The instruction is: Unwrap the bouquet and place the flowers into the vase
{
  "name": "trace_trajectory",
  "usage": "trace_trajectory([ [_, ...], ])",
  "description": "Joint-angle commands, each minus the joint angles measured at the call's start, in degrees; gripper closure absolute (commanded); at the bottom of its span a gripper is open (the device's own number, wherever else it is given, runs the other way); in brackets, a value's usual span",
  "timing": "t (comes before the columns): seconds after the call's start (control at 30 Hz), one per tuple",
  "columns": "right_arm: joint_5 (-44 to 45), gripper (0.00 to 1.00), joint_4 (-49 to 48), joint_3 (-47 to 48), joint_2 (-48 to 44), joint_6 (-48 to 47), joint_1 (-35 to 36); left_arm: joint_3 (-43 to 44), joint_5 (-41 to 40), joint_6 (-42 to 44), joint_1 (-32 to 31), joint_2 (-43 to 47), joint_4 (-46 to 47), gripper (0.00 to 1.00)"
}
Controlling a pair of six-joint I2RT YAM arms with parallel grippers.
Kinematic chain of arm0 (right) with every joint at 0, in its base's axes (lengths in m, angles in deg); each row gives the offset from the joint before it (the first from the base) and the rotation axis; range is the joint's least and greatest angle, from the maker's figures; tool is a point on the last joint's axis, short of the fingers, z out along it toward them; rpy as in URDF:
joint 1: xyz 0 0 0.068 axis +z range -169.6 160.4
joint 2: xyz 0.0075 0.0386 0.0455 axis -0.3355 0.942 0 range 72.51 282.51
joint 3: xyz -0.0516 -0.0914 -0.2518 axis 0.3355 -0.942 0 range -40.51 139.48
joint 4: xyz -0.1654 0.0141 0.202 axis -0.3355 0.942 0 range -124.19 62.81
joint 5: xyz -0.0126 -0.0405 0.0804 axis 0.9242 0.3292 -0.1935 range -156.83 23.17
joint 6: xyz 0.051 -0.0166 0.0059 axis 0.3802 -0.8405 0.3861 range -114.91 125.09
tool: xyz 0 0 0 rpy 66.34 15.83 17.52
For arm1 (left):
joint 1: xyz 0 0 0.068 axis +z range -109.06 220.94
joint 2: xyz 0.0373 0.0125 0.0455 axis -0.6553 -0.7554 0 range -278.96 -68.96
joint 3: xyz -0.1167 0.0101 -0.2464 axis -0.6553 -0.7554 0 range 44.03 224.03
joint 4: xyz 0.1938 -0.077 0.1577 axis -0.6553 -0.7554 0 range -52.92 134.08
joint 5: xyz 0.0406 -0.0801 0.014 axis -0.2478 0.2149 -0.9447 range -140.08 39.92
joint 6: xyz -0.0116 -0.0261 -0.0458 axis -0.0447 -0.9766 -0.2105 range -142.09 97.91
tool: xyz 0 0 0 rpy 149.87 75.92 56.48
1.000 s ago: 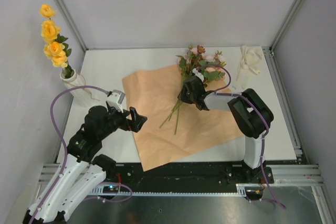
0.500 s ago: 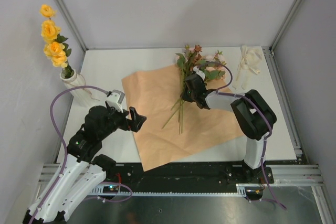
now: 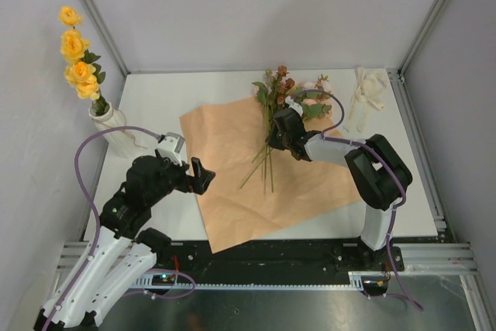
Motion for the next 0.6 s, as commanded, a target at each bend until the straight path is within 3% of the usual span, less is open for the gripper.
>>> trace_trajectory([
  [0.0, -1.4, 0.97, -2.1, 1.8, 0.1, 0.5, 0.1, 1.5, -0.8, 1.5, -0.3, -0.1, 0.0, 0.0],
  [0.1, -1.6, 0.82, -2.2, 1.8, 0.3, 1.2, 0.1, 1.6, -1.1, 1.5, -0.3, 0.2, -0.1, 0.0],
  [0.17, -1.9, 0.95, -2.3, 1.8, 0.7, 1.1, 0.0, 1.6, -1.2, 1.5, -0.3, 0.2, -0.2, 0.0],
  [0.27, -2.7, 0.99, -2.4, 1.8, 1.0, 1.1, -0.2, 1.6, -1.3, 1.5, -0.3, 0.2, -0.3, 0.0],
  [0.33, -3.1, 0.94, -2.3, 1.8, 1.2, 1.3, -0.3, 1.7, -1.3, 1.5, -0.3, 0.2, -0.3, 0.0],
  [0.47, -2.8, 0.71, -1.8, 1.8, 1.1, 2.0, -0.3, 1.6, -1.3, 1.6, -0.3, 0.2, -0.2, 0.0],
  [0.5, -3.2, 0.84, -2.0, 1.9, 1.1, 1.8, -0.3, 1.6, -1.2, 1.6, -0.3, 0.2, -0.2, 0.0],
  [0.57, -3.7, 0.96, -2.2, 1.9, 1.0, 1.5, -0.3, 1.7, -1.1, 1.6, -0.3, 0.3, -0.3, 0.0],
])
